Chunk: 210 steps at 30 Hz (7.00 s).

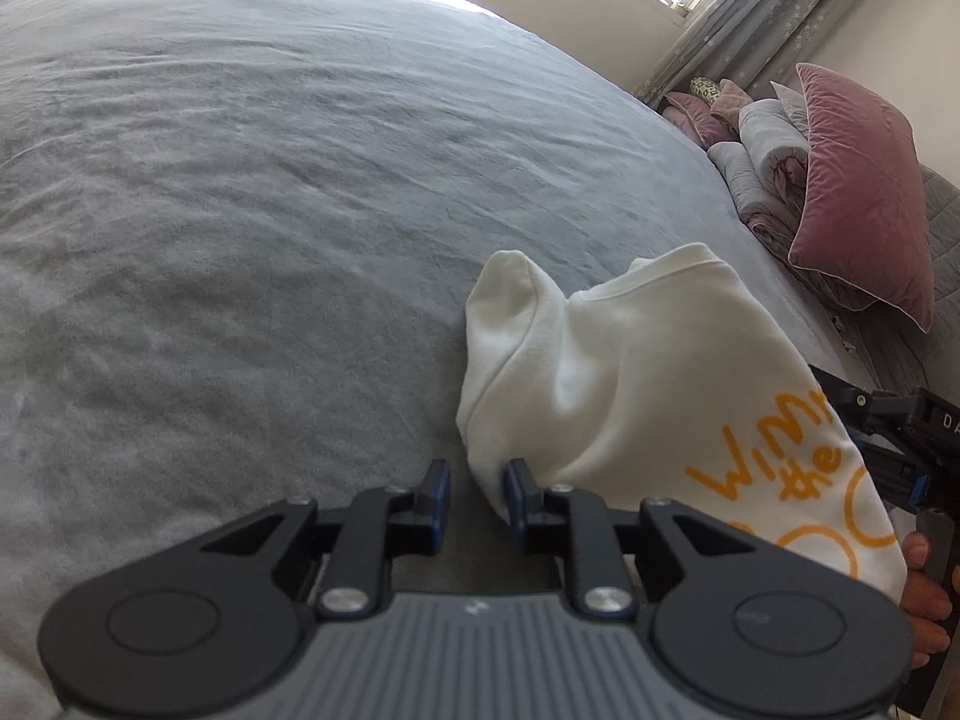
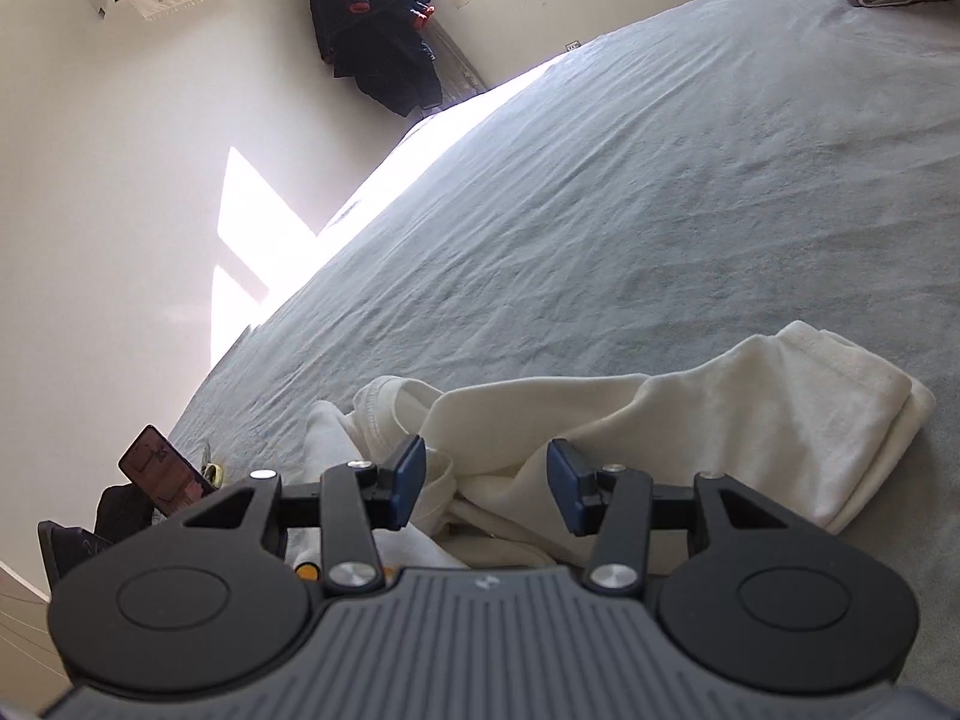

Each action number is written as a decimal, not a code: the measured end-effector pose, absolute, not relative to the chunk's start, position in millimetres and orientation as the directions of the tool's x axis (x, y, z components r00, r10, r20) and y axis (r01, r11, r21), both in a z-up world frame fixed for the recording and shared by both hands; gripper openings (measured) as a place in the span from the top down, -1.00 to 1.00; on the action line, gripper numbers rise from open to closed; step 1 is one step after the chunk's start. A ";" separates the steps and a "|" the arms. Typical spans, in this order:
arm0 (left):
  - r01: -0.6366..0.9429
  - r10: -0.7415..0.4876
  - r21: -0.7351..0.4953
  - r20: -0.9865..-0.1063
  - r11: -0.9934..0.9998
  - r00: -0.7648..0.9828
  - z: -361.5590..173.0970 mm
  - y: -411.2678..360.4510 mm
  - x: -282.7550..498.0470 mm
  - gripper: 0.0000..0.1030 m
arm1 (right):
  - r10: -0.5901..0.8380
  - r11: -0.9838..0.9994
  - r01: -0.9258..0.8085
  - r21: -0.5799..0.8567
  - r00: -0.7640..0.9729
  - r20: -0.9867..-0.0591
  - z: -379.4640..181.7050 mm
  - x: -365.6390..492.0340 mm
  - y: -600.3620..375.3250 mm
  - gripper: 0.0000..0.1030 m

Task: Fold clothes

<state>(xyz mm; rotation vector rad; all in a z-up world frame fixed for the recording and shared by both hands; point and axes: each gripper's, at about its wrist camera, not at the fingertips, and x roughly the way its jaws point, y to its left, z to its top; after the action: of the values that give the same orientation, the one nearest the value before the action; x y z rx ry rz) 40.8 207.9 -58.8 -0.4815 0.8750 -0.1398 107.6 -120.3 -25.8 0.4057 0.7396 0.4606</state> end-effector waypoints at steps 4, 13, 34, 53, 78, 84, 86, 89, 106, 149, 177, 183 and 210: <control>-0.104 -0.325 -0.504 -0.687 0.858 0.650 -58.3 218.0 42.4 0.37 | 0.424 0.904 -0.272 0.330 0.675 -0.604 -30.2 109.8 -96.5 0.04; -0.156 -0.358 -0.574 -0.676 0.804 0.644 -59.1 222.6 51.1 0.35 | 0.281 0.946 -0.307 0.104 0.616 -0.736 -63.0 137.7 -68.8 0.25; -0.196 -0.387 -0.641 -0.648 0.742 0.656 -57.0 196.3 80.7 0.21 | 0.246 0.969 -0.214 0.124 0.790 -0.561 27.8 68.5 -145.5 0.93; -0.309 -0.249 -0.578 -0.690 0.755 0.680 -61.3 186.1 109.8 0.11 | -0.081 0.930 0.259 0.260 0.836 -0.543 -1.9 35.9 -336.0 0.93; 0.475 -0.596 -0.369 -0.592 0.799 0.542 -38.2 7.0 72.3 0.71 | -0.050 0.924 0.278 0.264 0.771 -0.635 -27.1 26.4 -364.4 0.86; 0.449 -0.646 -0.473 -0.454 0.758 0.613 -5.2 41.3 69.3 0.43 | -0.041 0.922 0.276 0.271 0.766 -0.642 -26.7 28.8 -365.6 0.72; 0.360 -0.558 -0.452 -0.451 0.816 0.697 0.4 56.5 71.4 0.36 | -0.039 0.918 0.281 0.278 0.764 -0.644 -26.1 29.6 -366.0 0.71; 0.239 -0.464 -0.450 -0.499 0.860 0.731 -6.0 70.1 83.8 0.27 | -0.032 0.915 0.280 0.290 0.768 -0.639 -24.6 31.0 -365.1 0.58; -0.034 -0.511 -0.691 -0.566 0.722 0.647 -57.6 81.6 114.3 0.62 | -0.087 0.965 0.212 0.152 0.809 -0.582 -14.7 40.3 -317.5 -0.04; -0.375 0.206 -0.157 -0.618 0.914 0.759 -5.1 228.2 31.5 0.23 | 0.024 0.999 0.000 0.040 0.810 -0.586 -17.1 67.9 -246.5 -0.06; 0.160 -0.150 -0.060 -0.752 0.985 0.642 -55.9 191.8 114.1 -0.15 | 0.236 0.949 -0.312 0.050 0.594 -0.769 -66.0 163.7 -202.5 0.12; 0.116 -0.201 -0.165 -0.748 0.979 0.633 -50.1 191.8 117.6 0.80 | 0.202 0.942 -0.335 -0.026 0.628 -0.752 -60.9 143.8 -188.5 0.93; 0.086 -0.095 -0.040 -0.427 0.996 0.900 -3.7 72.4 243.3 0.84 | -0.108 0.980 0.017 -0.196 0.879 -0.465 -3.4 221.7 -257.9 0.98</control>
<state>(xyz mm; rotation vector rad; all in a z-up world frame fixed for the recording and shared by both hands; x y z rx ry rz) 243.3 72.4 -3.7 -0.0200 0.4424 -0.0934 221.7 -257.9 -3.4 -0.1889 0.4941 -0.0657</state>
